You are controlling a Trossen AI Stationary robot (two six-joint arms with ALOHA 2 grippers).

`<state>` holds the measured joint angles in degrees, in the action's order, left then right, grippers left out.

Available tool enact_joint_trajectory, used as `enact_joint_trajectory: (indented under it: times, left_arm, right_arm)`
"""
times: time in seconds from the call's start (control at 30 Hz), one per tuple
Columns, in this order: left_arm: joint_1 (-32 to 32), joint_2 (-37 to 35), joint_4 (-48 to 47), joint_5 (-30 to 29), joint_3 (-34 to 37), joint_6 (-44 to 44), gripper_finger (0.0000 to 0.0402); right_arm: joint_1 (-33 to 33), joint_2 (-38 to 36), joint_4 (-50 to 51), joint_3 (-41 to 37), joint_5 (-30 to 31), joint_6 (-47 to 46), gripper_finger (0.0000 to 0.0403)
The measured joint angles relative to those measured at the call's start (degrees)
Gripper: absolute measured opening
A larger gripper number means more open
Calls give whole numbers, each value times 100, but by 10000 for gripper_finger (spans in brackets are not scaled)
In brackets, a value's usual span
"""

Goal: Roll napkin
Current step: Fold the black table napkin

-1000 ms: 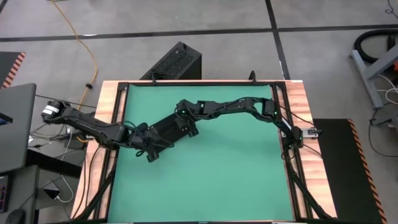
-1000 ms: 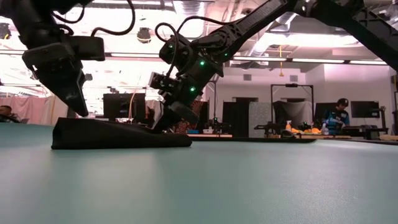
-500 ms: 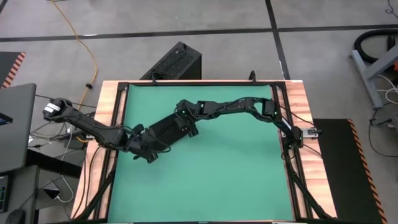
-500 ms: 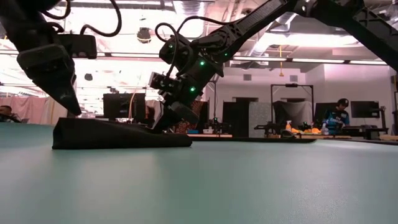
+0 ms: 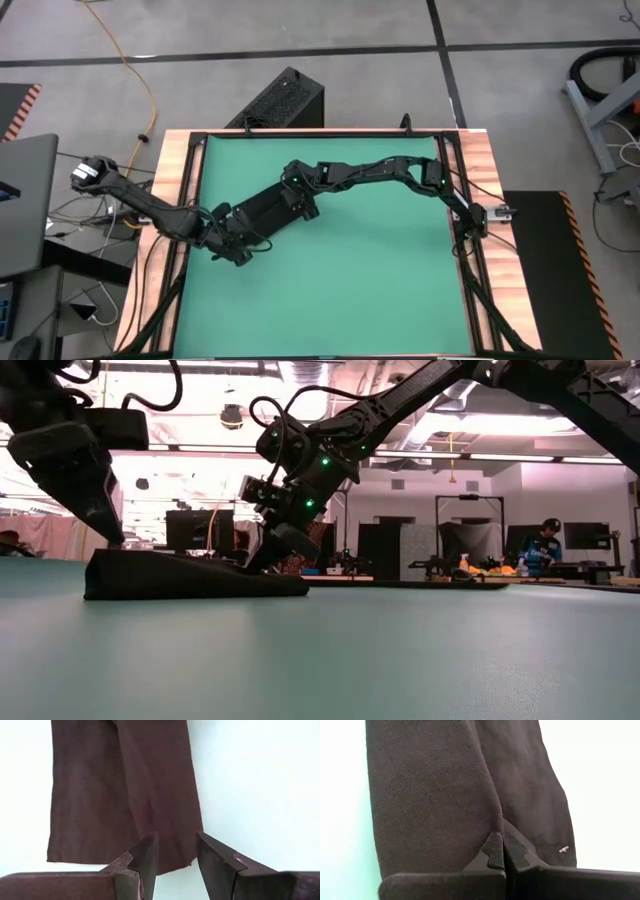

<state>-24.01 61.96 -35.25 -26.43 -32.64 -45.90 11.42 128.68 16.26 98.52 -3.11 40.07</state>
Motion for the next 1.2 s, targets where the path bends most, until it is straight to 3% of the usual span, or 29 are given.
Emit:
enact_joint_trajectory:
  times: [0.57, 0.7, 0.87, 1.2]
  left_arm:
    - [-8, 1340, 26, -151, -172, 173, 119]
    - [-9, 1381, -4, -257, -323, 310, 84]
    - [-9, 1376, -11, -333, -423, 484, 13]
    - [-7, 1219, -303, -367, -428, 534, 0]
  right_arm:
    - [0, 0, 2, 0, -2, -19, 1]
    - [0, 0, 2, 0, -2, -21, 1]
    - [0, 0, 4, -2, 0, -20, 1]
    - [-20, -87, -2, -4, 322, 43, 1]
